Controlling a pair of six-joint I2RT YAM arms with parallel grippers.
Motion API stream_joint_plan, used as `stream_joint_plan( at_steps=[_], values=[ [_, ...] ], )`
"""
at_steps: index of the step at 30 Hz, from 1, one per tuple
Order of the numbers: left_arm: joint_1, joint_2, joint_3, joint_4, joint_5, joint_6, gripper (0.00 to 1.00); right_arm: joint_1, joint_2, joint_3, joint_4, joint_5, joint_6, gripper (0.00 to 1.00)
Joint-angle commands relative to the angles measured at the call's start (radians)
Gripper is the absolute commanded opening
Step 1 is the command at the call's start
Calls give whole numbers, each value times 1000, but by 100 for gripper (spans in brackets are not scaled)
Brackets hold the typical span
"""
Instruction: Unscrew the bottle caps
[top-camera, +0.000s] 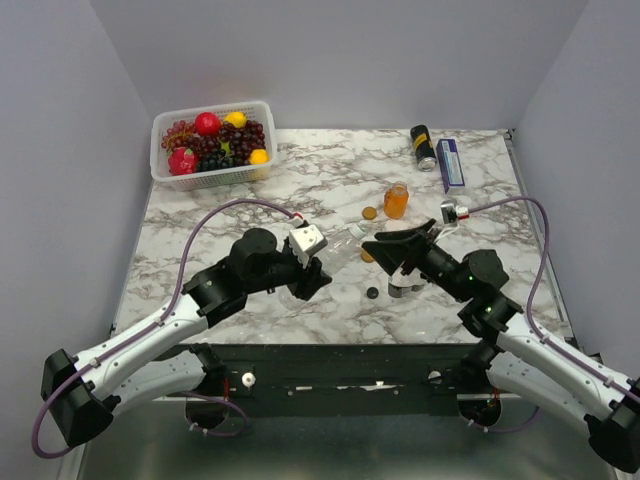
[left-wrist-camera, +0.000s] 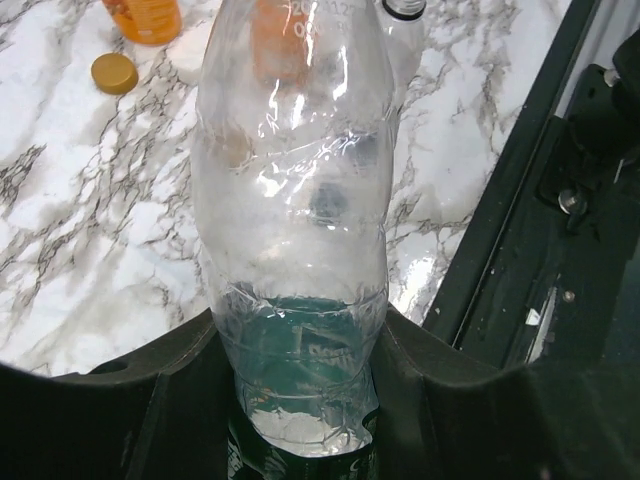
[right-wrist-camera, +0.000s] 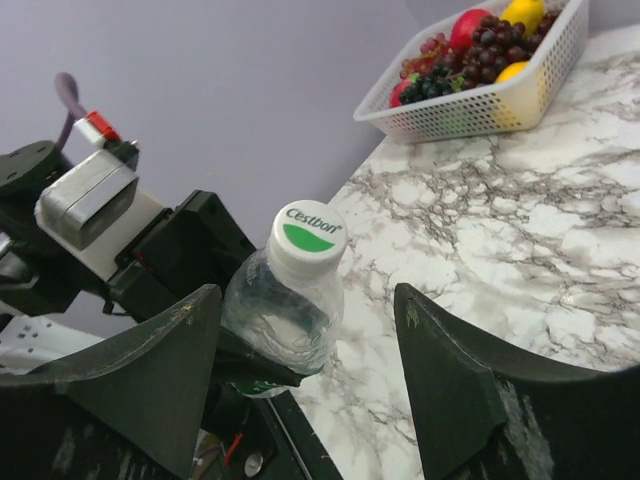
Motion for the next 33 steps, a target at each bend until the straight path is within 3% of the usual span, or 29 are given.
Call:
stream_joint_plan(
  at_steps=[1, 19, 31, 33],
  values=[
    [-29, 9, 25, -10, -152, 7, 35, 8, 91, 63, 17, 78, 76, 77],
    [-79, 38, 37, -45, -321, 22, 34, 46, 298, 180, 43, 96, 124, 75],
    [-92, 46, 40, -54, -313, 32, 34, 50, 352, 203, 95, 53, 113, 51],
    [-95, 47, 40, -59, -312, 33, 34, 50, 361, 209, 95, 49, 104, 43]
  ],
)
